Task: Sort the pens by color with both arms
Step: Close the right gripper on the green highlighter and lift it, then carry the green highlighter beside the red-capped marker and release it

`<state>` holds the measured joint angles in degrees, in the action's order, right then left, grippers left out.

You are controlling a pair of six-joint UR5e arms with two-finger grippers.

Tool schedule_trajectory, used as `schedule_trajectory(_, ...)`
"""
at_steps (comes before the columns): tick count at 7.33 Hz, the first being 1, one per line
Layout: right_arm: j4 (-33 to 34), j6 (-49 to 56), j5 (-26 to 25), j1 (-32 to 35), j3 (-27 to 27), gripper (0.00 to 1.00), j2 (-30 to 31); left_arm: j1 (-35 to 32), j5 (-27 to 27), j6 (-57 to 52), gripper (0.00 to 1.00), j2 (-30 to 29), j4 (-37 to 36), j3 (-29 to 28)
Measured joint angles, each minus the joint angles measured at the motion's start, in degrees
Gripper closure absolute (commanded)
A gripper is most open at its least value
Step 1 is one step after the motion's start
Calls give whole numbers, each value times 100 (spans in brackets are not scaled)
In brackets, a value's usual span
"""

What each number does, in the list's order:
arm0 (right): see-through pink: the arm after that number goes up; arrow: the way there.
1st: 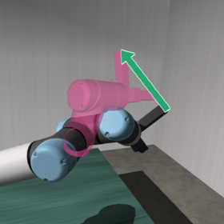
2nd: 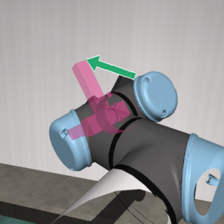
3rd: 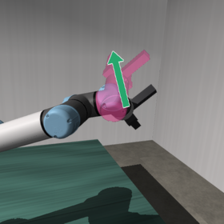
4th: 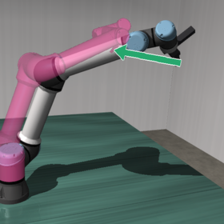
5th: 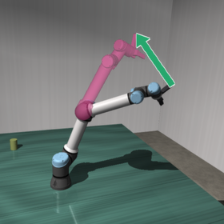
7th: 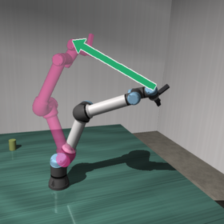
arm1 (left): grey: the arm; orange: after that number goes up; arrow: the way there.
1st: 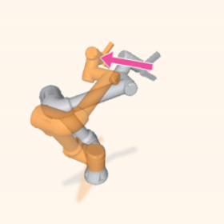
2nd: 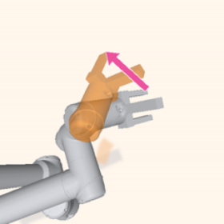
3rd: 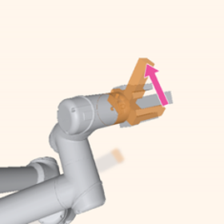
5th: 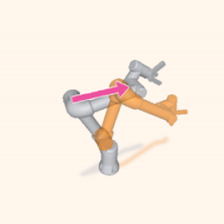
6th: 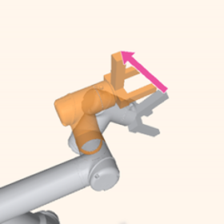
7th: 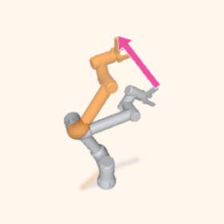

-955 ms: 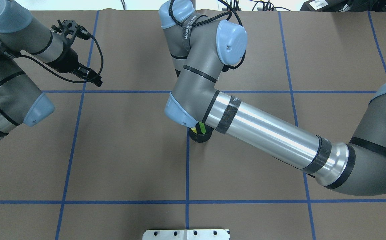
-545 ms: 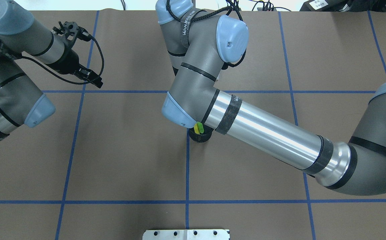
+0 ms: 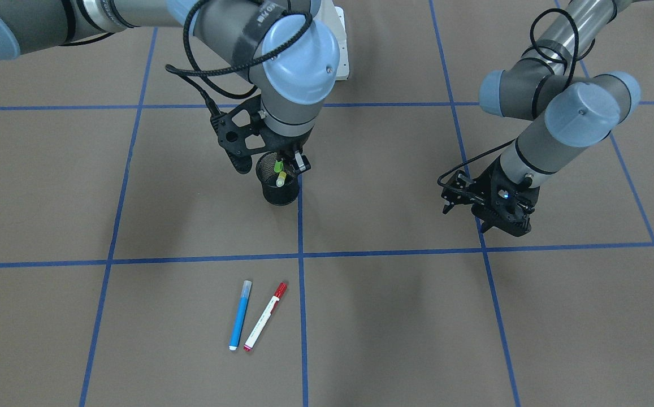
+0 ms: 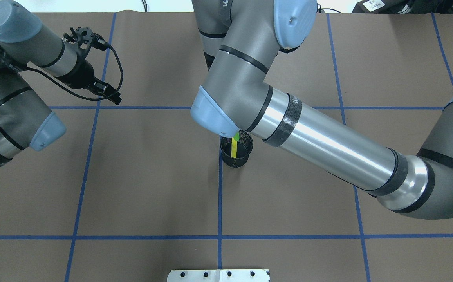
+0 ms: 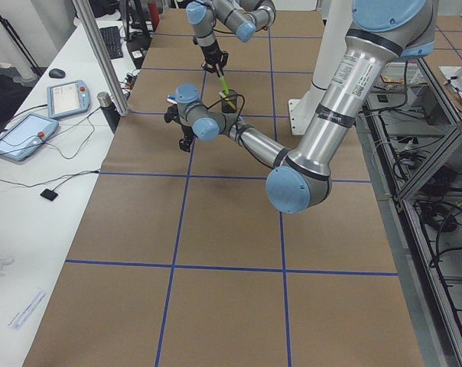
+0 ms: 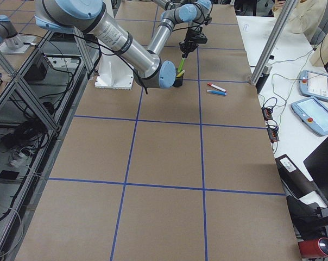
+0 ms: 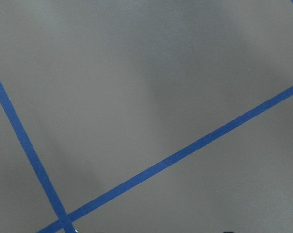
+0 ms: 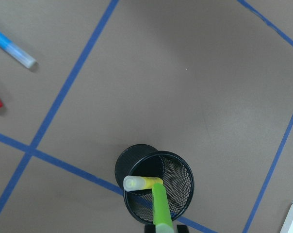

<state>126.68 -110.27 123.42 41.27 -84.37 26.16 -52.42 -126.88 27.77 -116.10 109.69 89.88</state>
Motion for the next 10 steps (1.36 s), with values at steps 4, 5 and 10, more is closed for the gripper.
schedule_trajectory(4,-1050,1264,-1837,206,-113,92,-125,175,0,629,12,-20,-6,69)
schedule_trajectory(5,-1835,1435,-2273,211,244,92,-135,240,-5,885,12,-28,-5,106)
schedule_trajectory(10,-4500,1945,-3667,-145,1995,92,-198,317,-64,1253,12,227,-16,370)
